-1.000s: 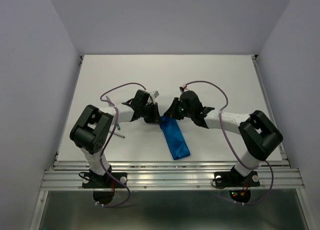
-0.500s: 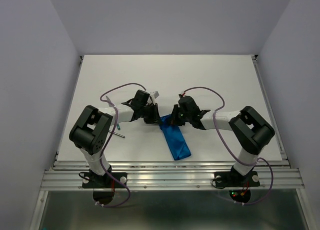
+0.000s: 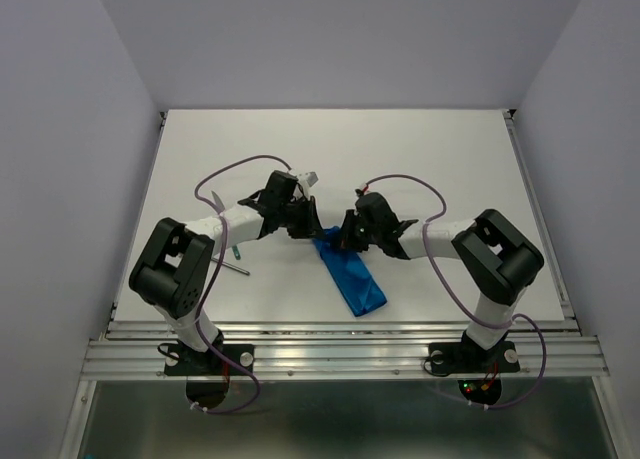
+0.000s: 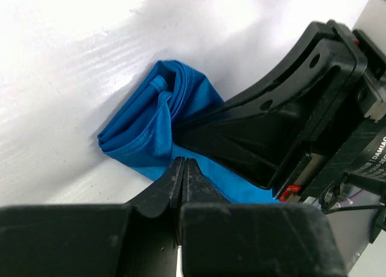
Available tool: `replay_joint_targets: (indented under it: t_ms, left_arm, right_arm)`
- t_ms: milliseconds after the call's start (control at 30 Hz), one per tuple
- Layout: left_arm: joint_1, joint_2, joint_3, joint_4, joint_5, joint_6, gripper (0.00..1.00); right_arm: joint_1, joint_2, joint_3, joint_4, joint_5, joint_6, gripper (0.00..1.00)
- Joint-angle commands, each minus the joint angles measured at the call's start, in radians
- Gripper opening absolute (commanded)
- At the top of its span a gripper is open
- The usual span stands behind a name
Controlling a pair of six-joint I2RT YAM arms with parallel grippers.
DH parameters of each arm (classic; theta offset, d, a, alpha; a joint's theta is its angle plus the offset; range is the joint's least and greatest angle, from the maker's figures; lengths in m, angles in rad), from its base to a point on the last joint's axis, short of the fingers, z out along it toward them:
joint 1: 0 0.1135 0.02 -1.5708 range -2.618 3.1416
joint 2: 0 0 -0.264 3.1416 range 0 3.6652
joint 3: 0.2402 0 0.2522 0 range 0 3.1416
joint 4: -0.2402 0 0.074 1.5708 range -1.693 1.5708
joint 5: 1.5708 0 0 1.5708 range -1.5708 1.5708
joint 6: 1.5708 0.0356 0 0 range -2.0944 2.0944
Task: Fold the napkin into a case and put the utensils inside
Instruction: Grasp the top corner of the smaller rectangle folded napkin from the folded napkin.
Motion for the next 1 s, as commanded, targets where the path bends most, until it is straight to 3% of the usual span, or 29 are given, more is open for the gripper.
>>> replay_joint_targets:
  t_ms: [0, 967]
  left_arm:
    - [0.006, -0.034, 0.048, -0.008, -0.032, 0.014, 0.03]
    - [0.009, 0.095, 0.062, 0.011, -0.027, 0.035, 0.03]
  right_arm:
    - [0.007, -0.071, -0.013, -0.009, 0.050, -0.006, 0.08]
    - [-0.002, 0.102, 0.131, 0.009, 0.048, 0.044, 0.07]
